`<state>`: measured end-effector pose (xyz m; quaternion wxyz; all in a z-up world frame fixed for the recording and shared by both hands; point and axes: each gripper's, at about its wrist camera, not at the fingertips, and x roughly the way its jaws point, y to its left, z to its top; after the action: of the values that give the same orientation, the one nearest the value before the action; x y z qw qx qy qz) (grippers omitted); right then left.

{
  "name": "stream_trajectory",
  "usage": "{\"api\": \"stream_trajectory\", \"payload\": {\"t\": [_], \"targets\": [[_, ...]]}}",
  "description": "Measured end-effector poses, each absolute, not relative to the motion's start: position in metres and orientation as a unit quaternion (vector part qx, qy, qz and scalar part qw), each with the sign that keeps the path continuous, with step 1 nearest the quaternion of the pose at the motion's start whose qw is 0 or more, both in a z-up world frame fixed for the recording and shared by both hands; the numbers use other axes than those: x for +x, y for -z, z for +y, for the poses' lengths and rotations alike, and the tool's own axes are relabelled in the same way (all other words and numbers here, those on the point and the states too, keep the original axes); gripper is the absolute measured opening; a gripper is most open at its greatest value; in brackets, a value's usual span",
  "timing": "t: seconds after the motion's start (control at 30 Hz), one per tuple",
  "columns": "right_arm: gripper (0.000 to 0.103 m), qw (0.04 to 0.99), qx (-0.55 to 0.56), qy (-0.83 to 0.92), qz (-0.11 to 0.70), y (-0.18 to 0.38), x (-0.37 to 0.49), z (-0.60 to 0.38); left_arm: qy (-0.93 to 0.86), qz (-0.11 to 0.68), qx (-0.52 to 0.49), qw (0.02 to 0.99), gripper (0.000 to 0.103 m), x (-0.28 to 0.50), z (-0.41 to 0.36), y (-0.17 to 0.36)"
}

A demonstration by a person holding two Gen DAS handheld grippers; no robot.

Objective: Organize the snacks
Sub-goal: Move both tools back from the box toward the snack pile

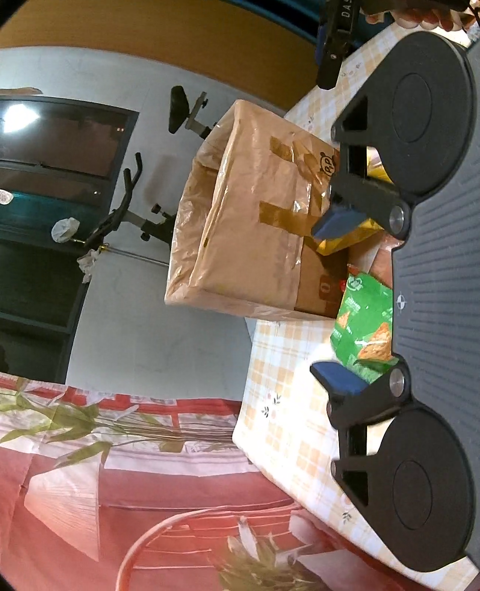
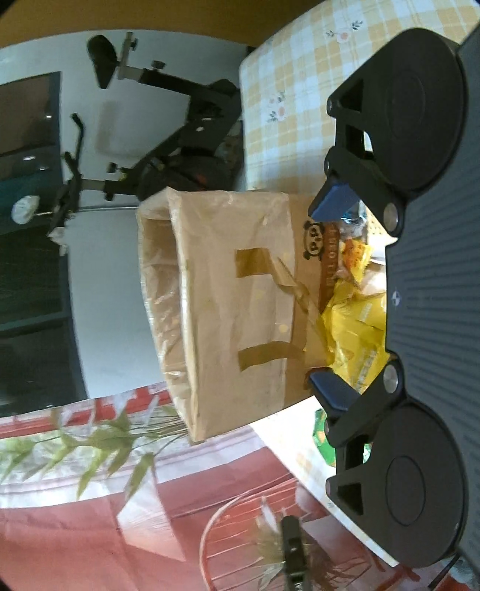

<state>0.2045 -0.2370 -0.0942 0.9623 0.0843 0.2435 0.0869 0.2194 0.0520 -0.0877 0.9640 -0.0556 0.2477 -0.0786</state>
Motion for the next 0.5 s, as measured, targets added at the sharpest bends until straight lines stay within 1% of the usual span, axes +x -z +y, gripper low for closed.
{"api": "stream_trajectory", "payload": {"t": [0.03,0.07,0.13,0.37,0.5], "targets": [[0.098,0.964,0.083,-0.084,0.238,0.094,0.203,-0.237,0.080,0.246,-0.062,0.964,0.088,0.219,0.053,0.089],[0.101,0.965,0.081,-0.080,0.235,0.095,0.202,-0.239,0.080,0.245,-0.067,0.964,0.091,0.218,0.052,0.091],[0.103,0.965,0.083,-0.072,0.239,0.098,0.203,-0.242,0.073,0.246,-0.073,0.964,0.091,0.221,0.054,0.093],[0.103,0.964,0.064,-0.042,0.254,0.115,0.209,-0.242,0.040,0.259,-0.062,0.963,0.092,0.224,0.057,0.103],[0.103,0.959,0.086,-0.059,0.264,0.124,0.212,-0.244,0.031,0.268,-0.054,0.961,0.092,0.223,0.060,0.110]]}}
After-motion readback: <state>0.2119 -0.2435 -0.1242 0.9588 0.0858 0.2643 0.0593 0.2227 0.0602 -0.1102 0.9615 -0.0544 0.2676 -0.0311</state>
